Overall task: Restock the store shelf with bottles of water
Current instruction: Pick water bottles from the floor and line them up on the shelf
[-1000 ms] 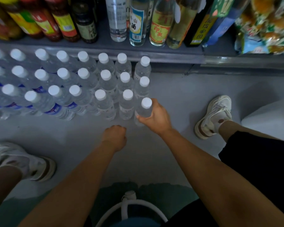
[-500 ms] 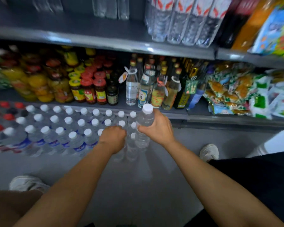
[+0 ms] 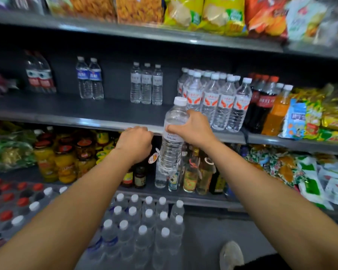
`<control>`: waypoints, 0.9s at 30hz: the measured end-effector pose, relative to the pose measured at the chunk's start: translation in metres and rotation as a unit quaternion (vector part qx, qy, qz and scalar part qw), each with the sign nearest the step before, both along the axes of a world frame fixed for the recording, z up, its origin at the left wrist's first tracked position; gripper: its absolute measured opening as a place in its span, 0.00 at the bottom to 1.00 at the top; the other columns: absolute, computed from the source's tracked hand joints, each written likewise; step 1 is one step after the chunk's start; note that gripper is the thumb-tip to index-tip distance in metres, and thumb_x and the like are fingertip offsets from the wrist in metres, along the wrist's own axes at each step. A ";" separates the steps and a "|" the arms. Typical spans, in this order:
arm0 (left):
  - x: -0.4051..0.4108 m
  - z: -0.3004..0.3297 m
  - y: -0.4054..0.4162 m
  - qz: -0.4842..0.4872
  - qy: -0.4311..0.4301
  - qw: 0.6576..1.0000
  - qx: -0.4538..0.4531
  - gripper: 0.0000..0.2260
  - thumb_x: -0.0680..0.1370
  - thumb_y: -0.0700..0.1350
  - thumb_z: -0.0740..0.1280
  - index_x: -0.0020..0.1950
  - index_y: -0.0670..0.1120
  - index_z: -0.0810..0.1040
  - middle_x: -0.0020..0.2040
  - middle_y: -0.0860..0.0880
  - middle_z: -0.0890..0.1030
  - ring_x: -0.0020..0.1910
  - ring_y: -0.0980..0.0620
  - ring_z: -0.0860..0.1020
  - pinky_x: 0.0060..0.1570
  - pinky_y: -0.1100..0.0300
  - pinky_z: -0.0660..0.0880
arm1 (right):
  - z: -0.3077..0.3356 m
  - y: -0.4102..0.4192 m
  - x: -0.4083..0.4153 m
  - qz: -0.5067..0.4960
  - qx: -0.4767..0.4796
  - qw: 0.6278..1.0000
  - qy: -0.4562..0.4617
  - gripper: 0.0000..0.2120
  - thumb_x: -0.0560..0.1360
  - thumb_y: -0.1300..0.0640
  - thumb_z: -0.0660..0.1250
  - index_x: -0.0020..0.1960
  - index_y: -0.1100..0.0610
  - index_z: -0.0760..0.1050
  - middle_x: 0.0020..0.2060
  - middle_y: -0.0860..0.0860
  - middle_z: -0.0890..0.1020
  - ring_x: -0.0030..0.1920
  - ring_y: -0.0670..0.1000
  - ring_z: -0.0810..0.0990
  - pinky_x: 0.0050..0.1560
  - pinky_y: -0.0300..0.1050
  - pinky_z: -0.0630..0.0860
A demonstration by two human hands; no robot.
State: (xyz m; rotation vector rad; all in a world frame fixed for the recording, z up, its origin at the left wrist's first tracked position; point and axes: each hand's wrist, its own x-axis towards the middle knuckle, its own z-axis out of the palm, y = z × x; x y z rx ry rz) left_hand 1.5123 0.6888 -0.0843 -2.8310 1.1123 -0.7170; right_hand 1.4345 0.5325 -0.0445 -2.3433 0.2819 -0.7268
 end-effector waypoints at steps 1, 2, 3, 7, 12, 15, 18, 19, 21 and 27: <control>0.009 0.010 -0.001 0.001 -0.008 1.000 -0.003 0.11 0.77 0.44 0.60 0.57 0.44 0.77 0.56 0.45 0.77 0.57 0.42 0.75 0.52 0.52 0.72 | 0.009 -0.002 0.008 0.004 0.001 1.000 -0.001 0.18 0.62 0.47 0.76 0.46 0.55 0.76 0.41 0.48 0.82 0.42 0.47 0.79 0.45 0.48 0.79; 0.019 0.020 -0.003 0.002 -0.016 1.000 -0.005 0.11 0.78 0.44 0.60 0.57 0.44 0.77 0.55 0.45 0.77 0.57 0.42 0.74 0.52 0.52 0.71 | 0.019 -0.004 0.017 0.009 0.005 1.000 -0.004 0.17 0.62 0.48 0.76 0.46 0.56 0.77 0.41 0.48 0.83 0.42 0.47 0.80 0.45 0.48 0.79; 0.029 0.029 -0.005 0.004 -0.019 1.000 -0.010 0.10 0.78 0.44 0.59 0.56 0.44 0.76 0.55 0.45 0.77 0.57 0.42 0.74 0.52 0.52 0.71 | 0.027 -0.006 0.026 0.013 0.008 1.000 -0.008 0.16 0.63 0.49 0.76 0.46 0.55 0.78 0.41 0.48 0.83 0.41 0.47 0.81 0.44 0.47 0.79; 0.076 0.059 -0.017 0.005 -0.032 0.999 -0.026 0.10 0.79 0.44 0.59 0.55 0.43 0.76 0.54 0.45 0.77 0.56 0.42 0.75 0.49 0.53 0.70 | 0.060 -0.020 0.067 0.019 0.010 1.000 -0.015 0.10 0.65 0.52 0.77 0.36 0.52 0.76 0.33 0.43 0.80 0.33 0.41 0.78 0.32 0.36 0.73; 0.144 0.072 -0.040 0.001 -0.036 0.999 -0.029 0.08 0.79 0.43 0.58 0.52 0.44 0.75 0.53 0.44 0.77 0.54 0.41 0.75 0.46 0.53 0.71 | 0.082 -0.041 0.145 0.014 0.007 0.999 -0.030 0.14 0.63 0.49 0.77 0.43 0.57 0.81 0.37 0.48 0.84 0.37 0.45 0.82 0.35 0.36 0.76; 0.186 0.068 -0.052 0.004 -0.033 0.999 -0.030 0.09 0.78 0.44 0.59 0.54 0.44 0.76 0.54 0.44 0.77 0.55 0.41 0.76 0.45 0.53 0.70 | 0.082 -0.055 0.200 0.009 0.010 0.999 -0.030 0.17 0.60 0.48 0.77 0.42 0.59 0.82 0.39 0.53 0.86 0.42 0.49 0.84 0.43 0.49 0.81; 0.225 0.059 -0.061 0.013 -0.028 0.999 -0.023 0.11 0.78 0.45 0.59 0.56 0.45 0.76 0.56 0.45 0.77 0.56 0.41 0.76 0.46 0.52 0.71 | 0.079 -0.068 0.248 0.010 0.000 1.000 -0.009 0.16 0.60 0.49 0.76 0.40 0.59 0.82 0.39 0.53 0.85 0.40 0.49 0.83 0.44 0.49 0.80; 0.239 0.055 -0.064 0.017 -0.028 0.999 -0.018 0.11 0.78 0.46 0.59 0.57 0.44 0.76 0.57 0.45 0.77 0.56 0.41 0.76 0.47 0.52 0.72 | 0.077 -0.074 0.265 0.013 -0.001 1.000 -0.004 0.16 0.59 0.49 0.76 0.41 0.59 0.82 0.40 0.53 0.85 0.41 0.49 0.84 0.45 0.50 0.81; 0.264 0.048 -0.072 0.019 -0.022 0.999 -0.013 0.11 0.78 0.46 0.59 0.57 0.44 0.76 0.57 0.45 0.76 0.57 0.41 0.76 0.49 0.52 0.72 | 0.074 -0.085 0.298 0.013 0.003 1.000 0.005 0.15 0.61 0.52 0.77 0.43 0.59 0.81 0.42 0.52 0.85 0.43 0.50 0.84 0.48 0.52 0.81; 0.323 0.036 -0.097 0.008 -0.006 1.000 -0.007 0.09 0.79 0.46 0.59 0.53 0.44 0.76 0.55 0.45 0.77 0.54 0.42 0.76 0.43 0.55 0.68 | 0.073 -0.114 0.374 0.019 0.001 0.999 0.032 0.09 0.66 0.59 0.76 0.43 0.54 0.78 0.46 0.51 0.84 0.47 0.49 0.83 0.54 0.47 0.80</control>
